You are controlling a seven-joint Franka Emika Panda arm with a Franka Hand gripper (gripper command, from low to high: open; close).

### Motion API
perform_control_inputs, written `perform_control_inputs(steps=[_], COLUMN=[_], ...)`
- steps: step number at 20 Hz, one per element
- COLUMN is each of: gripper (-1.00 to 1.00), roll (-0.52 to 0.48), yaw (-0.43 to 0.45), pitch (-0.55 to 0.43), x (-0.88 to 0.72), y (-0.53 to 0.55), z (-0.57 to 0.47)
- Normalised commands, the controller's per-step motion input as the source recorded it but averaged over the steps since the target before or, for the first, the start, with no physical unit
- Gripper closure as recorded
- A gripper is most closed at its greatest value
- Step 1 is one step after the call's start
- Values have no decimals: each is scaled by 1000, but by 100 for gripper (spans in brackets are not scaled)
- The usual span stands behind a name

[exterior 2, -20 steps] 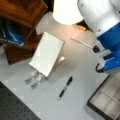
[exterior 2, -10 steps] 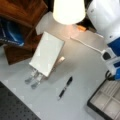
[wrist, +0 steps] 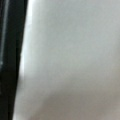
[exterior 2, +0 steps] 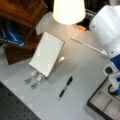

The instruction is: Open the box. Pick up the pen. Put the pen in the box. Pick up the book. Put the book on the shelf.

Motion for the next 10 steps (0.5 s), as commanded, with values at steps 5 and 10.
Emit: perform_control_inputs(steps=[5, 10], gripper=[-100, -100], roll=[77, 76], yaw=[-115, -128], pitch=[-109, -118], x=[39, 8], y=[359, 307], z=[-71, -102])
